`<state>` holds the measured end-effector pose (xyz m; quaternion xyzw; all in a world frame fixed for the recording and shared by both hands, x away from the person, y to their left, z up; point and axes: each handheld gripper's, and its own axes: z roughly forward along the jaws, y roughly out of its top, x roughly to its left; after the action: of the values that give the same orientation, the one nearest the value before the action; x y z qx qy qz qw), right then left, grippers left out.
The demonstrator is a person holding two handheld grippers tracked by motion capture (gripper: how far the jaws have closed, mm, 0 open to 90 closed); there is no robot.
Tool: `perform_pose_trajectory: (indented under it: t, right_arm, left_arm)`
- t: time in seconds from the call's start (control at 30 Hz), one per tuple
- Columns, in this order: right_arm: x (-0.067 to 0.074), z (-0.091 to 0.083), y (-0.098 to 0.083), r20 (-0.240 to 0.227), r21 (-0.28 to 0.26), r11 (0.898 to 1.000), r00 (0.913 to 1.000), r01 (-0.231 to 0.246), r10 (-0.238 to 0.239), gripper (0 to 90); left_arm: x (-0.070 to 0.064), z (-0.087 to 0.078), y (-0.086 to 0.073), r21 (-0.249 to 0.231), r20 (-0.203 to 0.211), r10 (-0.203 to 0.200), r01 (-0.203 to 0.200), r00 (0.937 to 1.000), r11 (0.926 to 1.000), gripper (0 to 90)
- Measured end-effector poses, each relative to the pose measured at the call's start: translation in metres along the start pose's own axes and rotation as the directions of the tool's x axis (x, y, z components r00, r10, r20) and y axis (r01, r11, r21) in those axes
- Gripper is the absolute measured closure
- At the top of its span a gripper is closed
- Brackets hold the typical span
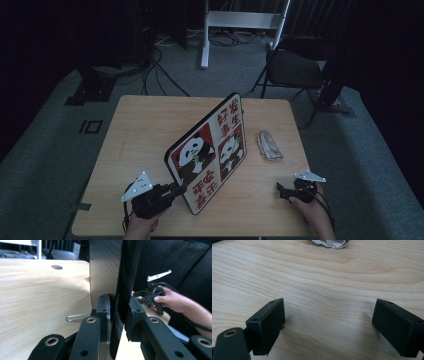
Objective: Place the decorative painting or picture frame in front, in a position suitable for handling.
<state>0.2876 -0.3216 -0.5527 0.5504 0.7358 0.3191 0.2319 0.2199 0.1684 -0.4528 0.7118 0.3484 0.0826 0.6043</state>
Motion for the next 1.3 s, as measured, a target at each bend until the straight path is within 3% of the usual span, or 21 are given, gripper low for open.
perform_pose_trajectory:
  t: [0.2, 0.57, 0.73, 0.9, 1.3]
  right_arm:
    - [0.0, 0.0, 0.0, 0.0, 0.001, 1.0, 1.0, 0.001, -0.001, 10.8]
    - [0.0, 0.0, 0.0, 0.0, 0.001, 1.0, 1.0, 0.001, -0.001, 10.8]
    - [0.0, 0.0, 0.0, 0.0, 0.001, 1.0, 1.0, 0.001, -0.001, 10.8]
    - [0.0, 0.0, 0.0, 0.0, 0.001, 1.0, 1.0, 0.001, -0.001, 10.8]
    - [0.0, 0.0, 0.0, 0.0, 0.0, 1.0, 1.0, 0.001, -0.001, 10.8]
  left_arm:
    - [-0.012, 0.007, -0.001, 0.016, 0.019, 0.001, -0.001, 0.9998, 0.9999, 75.8]
    - [-0.015, 0.01, -0.002, 0.032, 0.032, 0.005, -0.006, 0.9995, 0.9995, 75.0]
    - [-0.018, 0.01, -0.003, 0.031, -0.003, 0.053, -0.052, 0.9986, 0.9981, 75.1]
    - [-0.02, 0.013, -0.012, 0.06, -0.032, 0.071, -0.069, 0.997, 0.9959, 74.4]
    - [-0.011, 0.02, -0.028, 0.049, -0.046, -0.001, 0.003, 0.9989, 0.9988, 72.0]
